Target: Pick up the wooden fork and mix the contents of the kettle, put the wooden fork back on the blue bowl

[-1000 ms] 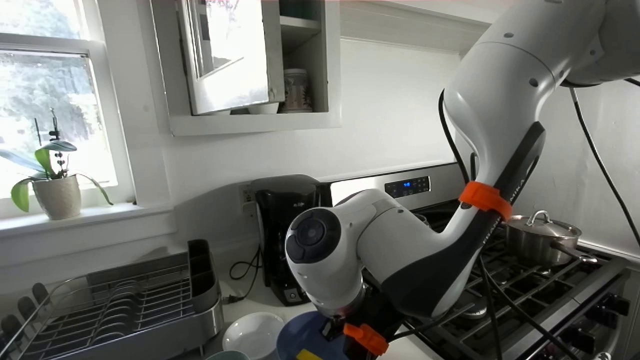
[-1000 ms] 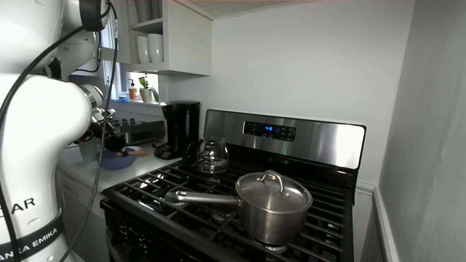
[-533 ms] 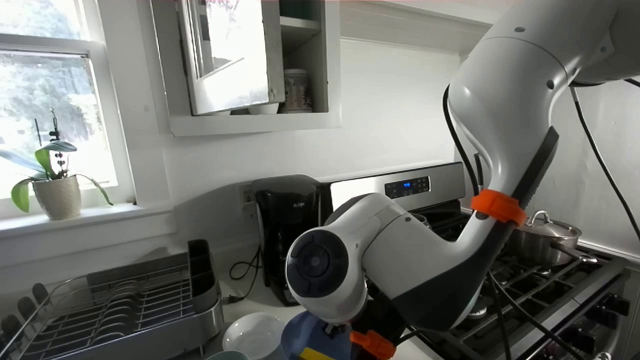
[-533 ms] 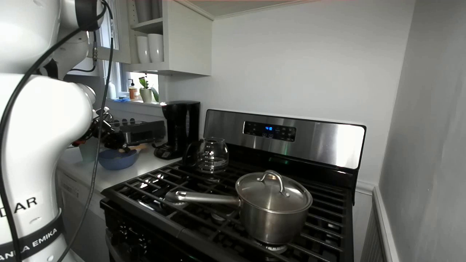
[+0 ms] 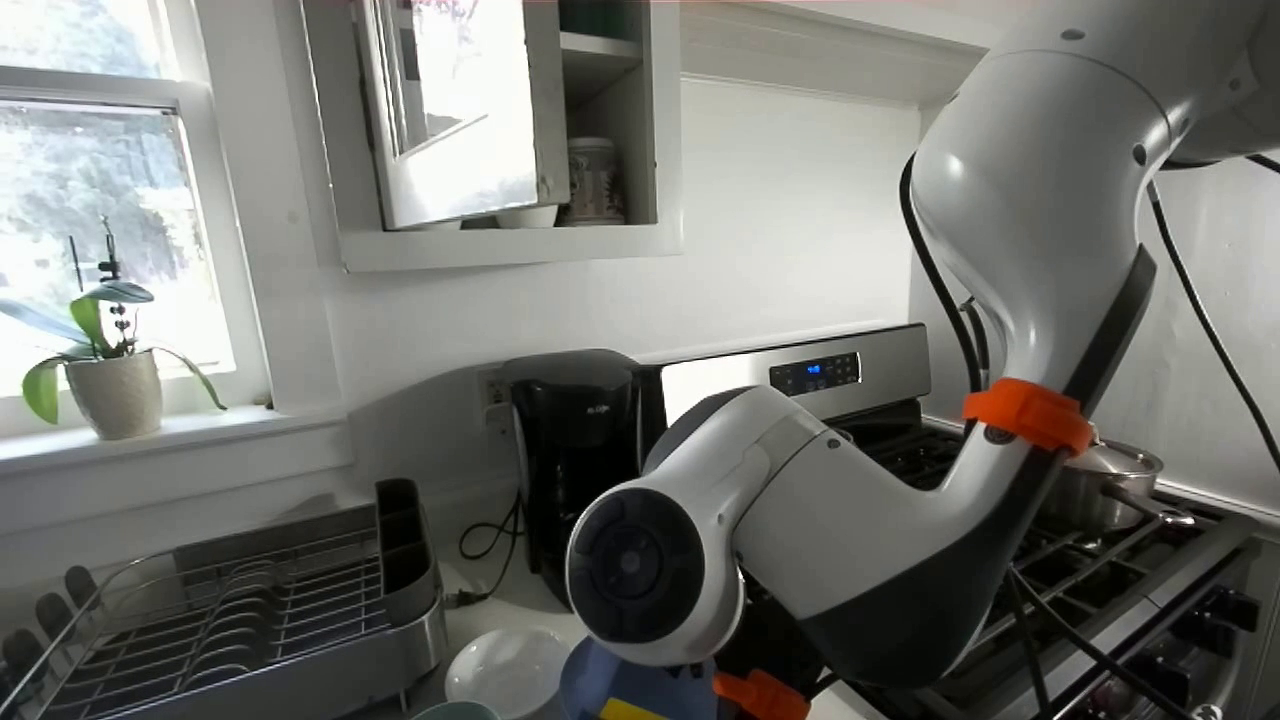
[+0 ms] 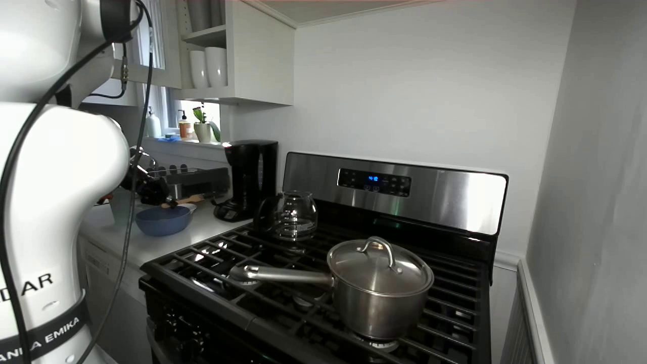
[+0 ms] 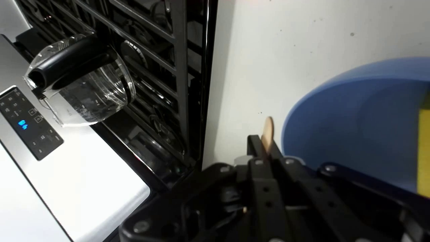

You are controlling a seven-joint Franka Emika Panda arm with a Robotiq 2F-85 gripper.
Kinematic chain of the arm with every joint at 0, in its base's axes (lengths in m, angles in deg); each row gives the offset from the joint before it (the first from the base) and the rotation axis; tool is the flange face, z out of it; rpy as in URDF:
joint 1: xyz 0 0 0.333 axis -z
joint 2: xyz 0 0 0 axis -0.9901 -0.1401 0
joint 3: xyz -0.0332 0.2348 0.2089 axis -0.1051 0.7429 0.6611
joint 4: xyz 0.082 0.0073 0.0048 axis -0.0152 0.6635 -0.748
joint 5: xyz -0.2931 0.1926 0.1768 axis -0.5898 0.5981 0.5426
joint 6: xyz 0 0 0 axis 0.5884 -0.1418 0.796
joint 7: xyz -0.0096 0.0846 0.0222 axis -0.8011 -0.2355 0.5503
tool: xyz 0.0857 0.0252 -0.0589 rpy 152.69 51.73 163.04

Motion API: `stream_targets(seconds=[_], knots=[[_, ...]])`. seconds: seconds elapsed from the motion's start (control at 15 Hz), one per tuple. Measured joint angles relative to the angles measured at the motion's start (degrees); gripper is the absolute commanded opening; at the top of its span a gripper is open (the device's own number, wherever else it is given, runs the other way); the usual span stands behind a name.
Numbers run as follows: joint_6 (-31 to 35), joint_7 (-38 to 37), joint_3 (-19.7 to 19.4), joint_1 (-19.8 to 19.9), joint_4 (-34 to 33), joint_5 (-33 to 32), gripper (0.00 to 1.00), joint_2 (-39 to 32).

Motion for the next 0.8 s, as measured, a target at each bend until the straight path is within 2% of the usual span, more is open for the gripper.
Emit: stream_targets(seconds=[0.27,0.6,0.8], knots=[[0.4,3.7,2.1,3.0,0.6,6.3,0.01,5.5],[5.8,15.9,4.2,10.5,5.7,23.1,0.01,15.8],[5.1,23.6,4.5,14.3,9.2,34.5,0.01,21.4]])
